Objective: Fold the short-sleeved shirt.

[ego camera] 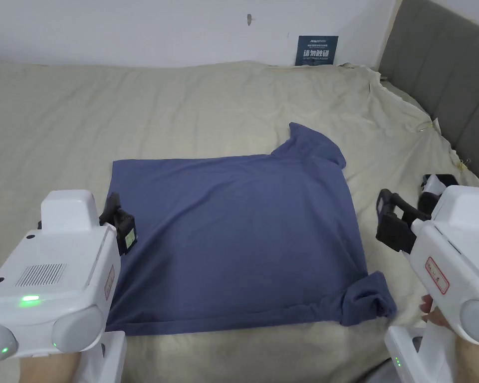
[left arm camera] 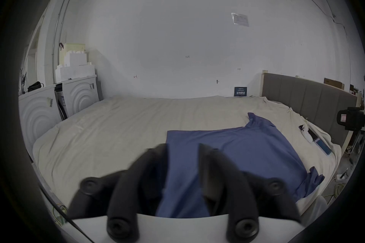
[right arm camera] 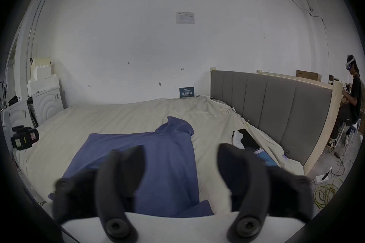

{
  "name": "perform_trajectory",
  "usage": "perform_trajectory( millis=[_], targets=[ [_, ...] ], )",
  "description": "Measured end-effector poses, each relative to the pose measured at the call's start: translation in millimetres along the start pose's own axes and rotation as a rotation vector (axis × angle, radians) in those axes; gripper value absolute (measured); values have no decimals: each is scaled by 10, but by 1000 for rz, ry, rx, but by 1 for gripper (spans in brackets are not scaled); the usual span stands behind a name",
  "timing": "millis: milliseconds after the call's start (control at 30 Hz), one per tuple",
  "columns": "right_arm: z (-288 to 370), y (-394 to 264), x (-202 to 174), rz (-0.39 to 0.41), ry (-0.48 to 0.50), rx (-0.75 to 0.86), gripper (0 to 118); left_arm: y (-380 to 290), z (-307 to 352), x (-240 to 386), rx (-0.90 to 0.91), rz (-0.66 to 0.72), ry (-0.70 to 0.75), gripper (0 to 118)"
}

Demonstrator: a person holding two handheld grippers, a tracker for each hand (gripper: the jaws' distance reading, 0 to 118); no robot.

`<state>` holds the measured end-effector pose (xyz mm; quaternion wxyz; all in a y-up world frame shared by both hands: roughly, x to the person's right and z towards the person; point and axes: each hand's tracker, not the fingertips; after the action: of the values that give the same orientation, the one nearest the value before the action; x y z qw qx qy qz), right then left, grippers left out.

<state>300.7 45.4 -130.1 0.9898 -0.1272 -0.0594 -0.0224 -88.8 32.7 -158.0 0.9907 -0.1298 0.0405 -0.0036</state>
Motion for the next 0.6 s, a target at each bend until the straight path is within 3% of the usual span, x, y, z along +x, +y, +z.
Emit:
perform_trajectory(
  millis=[33, 100, 200, 600],
  targets=[
    [0, 0, -8, 3, -3, 1, 4, -9, -1, -4, 1, 13, -3, 10],
    [13, -9, -26, 15, -36, 13, 0, -14, -6, -12, 0, 34, 0, 0],
    [3, -3, -13, -11, 0, 4, 0, -8, -11, -19, 4, 30, 5, 0],
    [-57, 84, -13, 8, 7, -73, 0, -8, -27, -46, -2, 11, 5, 0]
  ],
)
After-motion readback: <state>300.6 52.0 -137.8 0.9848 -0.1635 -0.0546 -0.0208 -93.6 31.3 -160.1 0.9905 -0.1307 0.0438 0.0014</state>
